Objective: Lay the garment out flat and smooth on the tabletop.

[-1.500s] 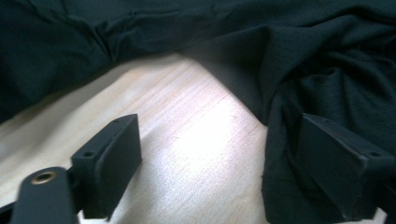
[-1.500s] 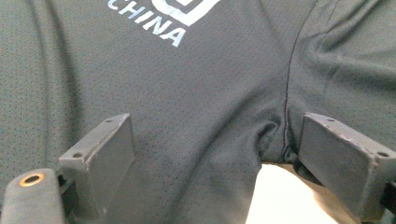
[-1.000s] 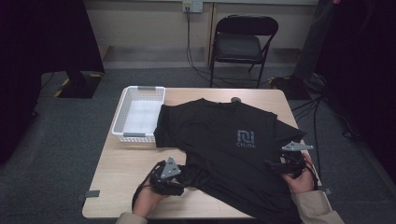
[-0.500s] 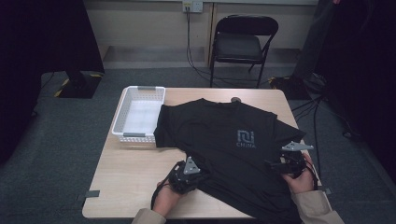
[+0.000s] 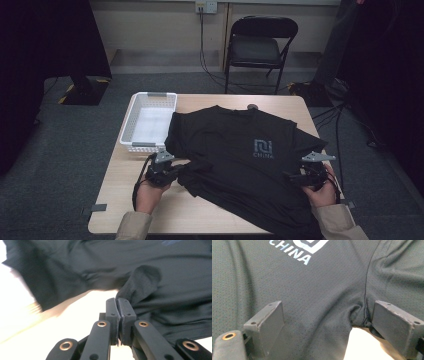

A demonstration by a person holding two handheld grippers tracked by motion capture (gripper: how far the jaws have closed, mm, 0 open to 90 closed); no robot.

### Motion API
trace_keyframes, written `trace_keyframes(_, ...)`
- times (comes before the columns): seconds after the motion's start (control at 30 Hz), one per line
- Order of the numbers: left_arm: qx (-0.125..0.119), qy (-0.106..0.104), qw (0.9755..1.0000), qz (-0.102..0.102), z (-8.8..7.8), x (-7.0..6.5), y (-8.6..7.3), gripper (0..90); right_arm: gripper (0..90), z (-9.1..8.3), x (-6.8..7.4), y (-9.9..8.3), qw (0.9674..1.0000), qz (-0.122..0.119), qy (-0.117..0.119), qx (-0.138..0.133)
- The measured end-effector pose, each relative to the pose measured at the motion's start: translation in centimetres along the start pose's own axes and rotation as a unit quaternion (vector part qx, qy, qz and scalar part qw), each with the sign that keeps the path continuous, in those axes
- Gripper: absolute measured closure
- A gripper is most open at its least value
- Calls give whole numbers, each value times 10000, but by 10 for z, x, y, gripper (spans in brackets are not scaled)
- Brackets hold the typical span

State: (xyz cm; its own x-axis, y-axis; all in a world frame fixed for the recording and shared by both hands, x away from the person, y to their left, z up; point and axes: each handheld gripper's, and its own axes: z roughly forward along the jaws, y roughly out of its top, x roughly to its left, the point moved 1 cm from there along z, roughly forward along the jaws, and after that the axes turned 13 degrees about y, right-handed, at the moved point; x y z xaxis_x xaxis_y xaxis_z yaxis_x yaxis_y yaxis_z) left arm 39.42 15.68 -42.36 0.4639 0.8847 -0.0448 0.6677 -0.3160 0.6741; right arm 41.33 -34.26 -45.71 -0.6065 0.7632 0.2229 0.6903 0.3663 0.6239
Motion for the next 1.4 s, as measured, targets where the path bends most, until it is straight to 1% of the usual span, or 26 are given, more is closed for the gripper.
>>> trace_keyframes(0.07, 34, 30, 10000, -78, 4, 4, -5, 875, 98, 0, 0, 0, 10000, -1, -1, 0)
trace_keyframes(0.13, -68, 7, 9999, -135, 6, 3, -10, 850, 98, 0, 0, 0, 10000, 0, 0, 0)
trace_keyframes(0.17, -42, -22, 9998, -167, 5, 1, -11, 789, 98, 0, 0, 0, 10000, 1, 1, 0)
trace_keyframes(0.2, -67, 55, 9998, -179, 4, -1, -12, 673, 98, 0, 0, 0, 10000, 2, 2, -1)
trace_keyframes(0.23, -103, 182, 9997, -134, 0, -5, -13, 538, 98, 0, 0, 0, 10000, 2, 2, -1)
trace_keyframes(0.27, -101, 166, 9998, -18, -6, -10, -14, 492, 98, 0, 0, 0, 10000, 2, 3, 0)
trace_keyframes(0.33, -228, -31, 9997, 126, -19, -23, -17, 519, 98, 0, 0, 0, 10000, 1, 3, 0)
trace_keyframes(0.37, -281, -82, 9991, 302, -24, -31, -19, 517, 98, 0, 0, 0, 10000, 3, 4, 0)
trace_keyframes(0.4, -337, -195, 9986, 369, -29, -40, -21, 516, 98, 0, 0, 0, 10000, 3, 5, -1)
trace_keyframes(0.43, -325, -313, 9981, 425, -31, -48, -23, 518, 98, 0, 0, 0, 10000, 2, 4, 0)
trace_keyframes(0.47, -248, -335, 9975, 570, -31, -57, -25, 526, 98, 0, 0, 0, 10000, 2, 3, 1)
trace_keyframes(0.53, -138, -328, 9962, 791, -25, -70, -29, 555, 98, 0, 0, 0, 10000, 2, 1, 0)
trace_keyframes(0.6, -15, -244, 9938, 1088, -17, -77, -32, 638, 98, 0, 0, 0, 10000, 3, 3, 0)
trace_keyframes(0.67, 115, -168, 9934, 1128, -9, -79, -34, 649, 98, 0, 0, 0, 10000, 5, 4, 0)
trace_keyframes(0.7, 174, -74, 9922, 1228, -5, -78, -34, 657, 98, 0, 0, 0, 10000, 5, 4, 0)
trace_keyframes(0.73, 219, -21, 9921, 1235, -3, -77, -35, 681, 98, 0, 0, 0, 10000, 6, 4, -1)
trace_keyframes(0.83, 358, -58, 9928, 1143, -2, -72, -34, 845, 98, 0, 0, 0, 10000, 6, 4, 0)
trace_keyframes(0.87, 442, -118, 9939, 1004, -3, -69, -33, 858, 98, 0, 0, 0, 10000, 5, 4, 0)
trace_keyframes(0.93, 459, -149, 9950, 874, -8, -64, -33, 867, 98, 0, 0, 0, 10000, 6, 4, -1)
trace_keyframes(1.0, 436, -286, 9960, 722, -17, -58, -35, 870, 98, 0, 0, 0, 10000, 7, 5, -1)
trace_keyframes(1.07, 422, -306, 9959, 745, -27, -54, -36, 870, 98, 0, 0, 0, 10000, 5, 6, -2)
trace_keyframes(1.17, 306, -457, 9967, 592, -45, -45, -43, 870, 98, 0, 0, 0, 10000, 7, 5, -1)
trace_keyframes(1.2, 281, -445, 9969, 579, -52, -42, -45, 870, 98, 0, 0, 0, 10000, 7, 6, -1)
trace_keyframes(1.27, 247, -508, 9975, 413, -63, -33, -49, 869, 98, 0, 0, 0, 10000, 7, 7, -3)
trace_keyframes(1.3, 235, -424, 9982, 355, -67, -29, -52, 869, 98, 0, 0, 0, 10000, 8, 7, -3)
trace_keyframes(1.4, 326, -385, 9986, 146, -75, -13, -61, 869, 98, 0, 0, 0, 10000, 8, 8, -2)
